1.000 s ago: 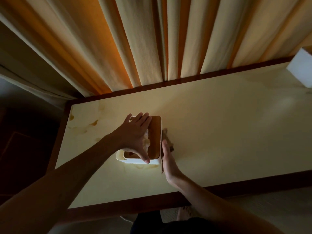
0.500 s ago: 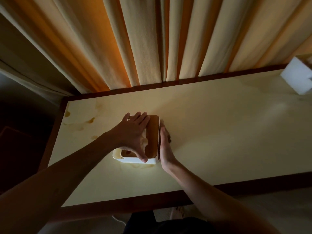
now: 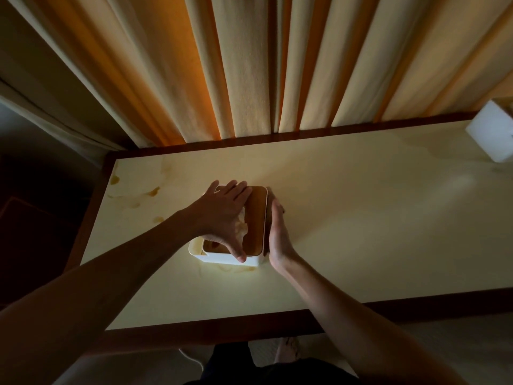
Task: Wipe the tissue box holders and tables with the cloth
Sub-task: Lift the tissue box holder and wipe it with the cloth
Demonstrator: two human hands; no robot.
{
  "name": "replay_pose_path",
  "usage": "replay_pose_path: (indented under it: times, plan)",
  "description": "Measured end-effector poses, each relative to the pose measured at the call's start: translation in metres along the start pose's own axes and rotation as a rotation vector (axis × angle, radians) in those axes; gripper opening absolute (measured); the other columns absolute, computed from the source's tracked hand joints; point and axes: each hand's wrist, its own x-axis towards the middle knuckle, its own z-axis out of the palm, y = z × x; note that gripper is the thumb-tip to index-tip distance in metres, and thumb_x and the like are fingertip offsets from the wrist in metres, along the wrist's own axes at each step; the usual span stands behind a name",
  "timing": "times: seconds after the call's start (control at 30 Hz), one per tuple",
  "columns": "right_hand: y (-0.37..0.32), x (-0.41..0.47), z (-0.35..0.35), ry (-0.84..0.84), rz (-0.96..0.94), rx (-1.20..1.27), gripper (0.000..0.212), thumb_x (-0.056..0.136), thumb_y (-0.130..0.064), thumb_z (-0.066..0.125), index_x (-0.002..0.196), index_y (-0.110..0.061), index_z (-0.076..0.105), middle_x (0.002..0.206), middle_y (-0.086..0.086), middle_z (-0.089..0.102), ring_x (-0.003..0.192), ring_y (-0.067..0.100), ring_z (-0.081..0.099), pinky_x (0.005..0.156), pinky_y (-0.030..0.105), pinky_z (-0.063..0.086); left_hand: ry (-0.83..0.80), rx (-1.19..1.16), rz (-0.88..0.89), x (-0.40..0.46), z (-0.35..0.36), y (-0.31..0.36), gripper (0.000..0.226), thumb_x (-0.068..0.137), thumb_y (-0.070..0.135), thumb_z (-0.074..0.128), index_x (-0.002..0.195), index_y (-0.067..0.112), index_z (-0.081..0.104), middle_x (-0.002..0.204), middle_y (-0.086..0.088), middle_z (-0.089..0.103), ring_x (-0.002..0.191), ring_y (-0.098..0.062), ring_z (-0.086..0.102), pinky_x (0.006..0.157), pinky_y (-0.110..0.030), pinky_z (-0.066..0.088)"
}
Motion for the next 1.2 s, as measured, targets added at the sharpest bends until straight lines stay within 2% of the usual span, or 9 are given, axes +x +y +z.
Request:
replay_pose_path:
  times: [0.1, 0.27, 0.37, 0.53, 0.6, 0.73, 0.83, 1.07, 1.2]
  plan:
    - [0.021, -0.011, 0.003, 0.079, 0.056, 0.039, 0.056, 0.103, -0.052, 0.033, 0.151, -0.025, 0.039, 0.14, 0.001, 0.059, 0.122, 0.01, 0.061, 0.094, 0.024, 0.053, 0.005, 0.016, -0.002, -0.001, -0.002, 0.002, 0.152, 0.046, 0.097, 0.056, 0.155, 0.013, -0.009, 0.165, -0.006, -0.005, 0.151, -0.029, -0.004, 0.121, -0.055, 0.001]
    - [0.031, -0.037, 0.004, 0.194, 0.106, 0.205, 0.032, 0.107, -0.026, 0.041, 0.132, -0.015, 0.058, 0.124, 0.006, 0.07, 0.116, 0.017, 0.066, 0.103, 0.036, 0.049, -0.026, -0.024, -0.025, -0.002, -0.002, 0.0, 0.153, 0.046, 0.096, 0.059, 0.154, 0.016, -0.013, 0.165, -0.004, -0.011, 0.151, -0.027, -0.009, 0.12, -0.057, 0.001]
    - [0.024, -0.049, 0.0, 0.183, 0.179, 0.398, 0.036, 0.108, -0.027, 0.036, 0.133, -0.014, 0.058, 0.122, 0.003, 0.072, 0.116, 0.015, 0.066, 0.105, 0.034, 0.046, -0.064, -0.035, -0.04, -0.001, -0.001, -0.002, 0.154, 0.045, 0.095, 0.06, 0.153, 0.018, -0.02, 0.163, -0.003, -0.018, 0.15, -0.026, -0.015, 0.118, -0.061, -0.002]
    - [0.0, -0.064, -0.029, 0.171, 0.257, 0.699, 0.049, 0.106, -0.039, 0.033, 0.131, -0.006, 0.059, 0.125, 0.02, 0.067, 0.119, 0.034, 0.062, 0.093, 0.045, 0.051, -0.147, -0.14, -0.07, -0.003, -0.013, -0.005, 0.154, 0.042, 0.091, 0.063, 0.153, 0.023, -0.019, 0.162, 0.003, -0.022, 0.147, -0.023, -0.024, 0.113, -0.068, -0.006]
    - [-0.004, -0.064, -0.042, 0.194, 0.297, 0.775, 0.051, 0.105, -0.04, 0.032, 0.129, -0.005, 0.061, 0.122, 0.023, 0.068, 0.117, 0.036, 0.061, 0.095, 0.049, 0.049, -0.083, -0.343, -0.121, -0.006, -0.02, -0.002, 0.145, 0.045, 0.085, 0.063, 0.155, 0.024, -0.01, 0.165, 0.003, -0.012, 0.15, -0.025, -0.014, 0.116, -0.065, 0.001]
    - [-0.003, -0.064, -0.061, 0.273, 0.268, 0.864, 0.052, 0.103, -0.042, 0.035, 0.126, -0.004, 0.062, 0.121, 0.026, 0.067, 0.114, 0.038, 0.062, 0.103, 0.053, 0.045, 0.225, -0.661, -0.39, -0.003, -0.026, 0.009, 0.122, 0.065, 0.069, 0.074, 0.156, 0.018, 0.009, 0.161, -0.009, 0.023, 0.144, -0.035, 0.03, 0.109, -0.05, 0.034]
    - [-0.007, -0.067, -0.068, 0.266, 0.225, 0.9, 0.048, 0.102, -0.041, 0.038, 0.122, -0.005, 0.063, 0.118, 0.026, 0.068, 0.108, 0.039, 0.063, 0.108, 0.054, 0.04, 0.168, -0.654, -0.592, 0.002, -0.024, 0.02, 0.118, 0.065, 0.078, 0.067, 0.151, 0.013, 0.018, 0.15, -0.011, 0.042, 0.131, -0.037, 0.048, 0.095, -0.045, 0.046]
    - [-0.007, -0.064, -0.072, 0.267, 0.215, 0.905, 0.05, 0.101, -0.042, 0.041, 0.129, -0.006, 0.062, 0.126, 0.025, 0.065, 0.123, 0.04, 0.058, 0.11, 0.055, 0.037, 0.121, -0.439, -0.613, 0.012, -0.017, 0.035, 0.127, 0.056, 0.086, 0.066, 0.148, 0.011, 0.021, 0.138, -0.011, 0.053, 0.122, -0.037, 0.055, 0.093, -0.046, 0.047]
    - [-0.01, -0.067, -0.069, 0.276, 0.229, 0.909, 0.052, 0.1, -0.043, 0.04, 0.123, -0.002, 0.064, 0.119, 0.026, 0.067, 0.116, 0.04, 0.061, 0.112, 0.051, 0.037, 0.07, -0.372, -0.448, 0.012, -0.017, 0.027, 0.12, 0.053, 0.082, 0.072, 0.143, 0.019, 0.022, 0.13, -0.006, 0.056, 0.116, -0.033, 0.055, 0.098, -0.054, 0.039]
